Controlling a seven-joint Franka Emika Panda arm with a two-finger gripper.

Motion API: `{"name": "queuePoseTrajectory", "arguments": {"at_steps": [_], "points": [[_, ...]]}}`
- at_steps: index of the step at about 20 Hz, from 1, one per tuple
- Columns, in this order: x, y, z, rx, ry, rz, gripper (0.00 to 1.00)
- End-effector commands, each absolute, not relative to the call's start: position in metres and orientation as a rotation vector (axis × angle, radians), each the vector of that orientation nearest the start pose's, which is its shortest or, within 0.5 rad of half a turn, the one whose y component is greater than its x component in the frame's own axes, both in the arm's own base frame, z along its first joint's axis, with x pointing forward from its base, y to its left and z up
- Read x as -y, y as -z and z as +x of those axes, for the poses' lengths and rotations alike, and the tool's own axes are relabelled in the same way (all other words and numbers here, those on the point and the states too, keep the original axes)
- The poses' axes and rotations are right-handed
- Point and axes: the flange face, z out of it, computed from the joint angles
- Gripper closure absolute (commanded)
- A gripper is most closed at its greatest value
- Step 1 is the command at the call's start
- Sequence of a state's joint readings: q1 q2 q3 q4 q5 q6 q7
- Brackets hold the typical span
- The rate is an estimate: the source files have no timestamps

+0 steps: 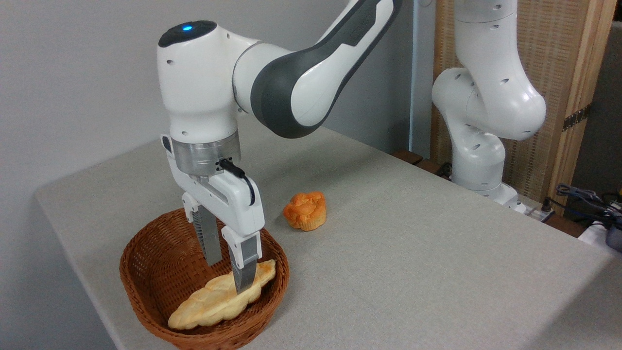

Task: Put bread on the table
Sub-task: 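Lower the open gripper into the basket onto the braided bread roll, then close the gripper on the middle of the braided bread roll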

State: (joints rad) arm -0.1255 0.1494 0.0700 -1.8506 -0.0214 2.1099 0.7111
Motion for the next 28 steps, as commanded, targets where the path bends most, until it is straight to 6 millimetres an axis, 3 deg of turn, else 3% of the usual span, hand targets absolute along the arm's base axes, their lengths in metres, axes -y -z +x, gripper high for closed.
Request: {"name": "queuePoseTrajectory", "arguments": {"at_steps": [1, 7, 11, 13, 14, 16, 18, 21, 28], "points": [[0.037, -0.450, 0.610, -1.211, 0.159, -2.827, 0.00], [0.042, -0.430, 0.608, -1.329, 0.101, -2.786, 0.00], [0.056, -0.413, 0.609, -1.383, 0.055, -2.747, 0.04], [0.056, -0.413, 0.610, -1.394, 0.045, -2.718, 0.25], [0.055, -0.414, 0.610, -1.391, 0.049, -2.718, 0.41], [0.056, -0.416, 0.612, -1.389, 0.082, -2.709, 0.54], [0.056, -0.418, 0.614, -1.386, 0.115, -2.701, 0.59], [0.055, -0.422, 0.618, -1.390, 0.164, -2.679, 0.76], [0.053, -0.423, 0.622, -1.450, 0.202, -2.624, 0.87]]}}
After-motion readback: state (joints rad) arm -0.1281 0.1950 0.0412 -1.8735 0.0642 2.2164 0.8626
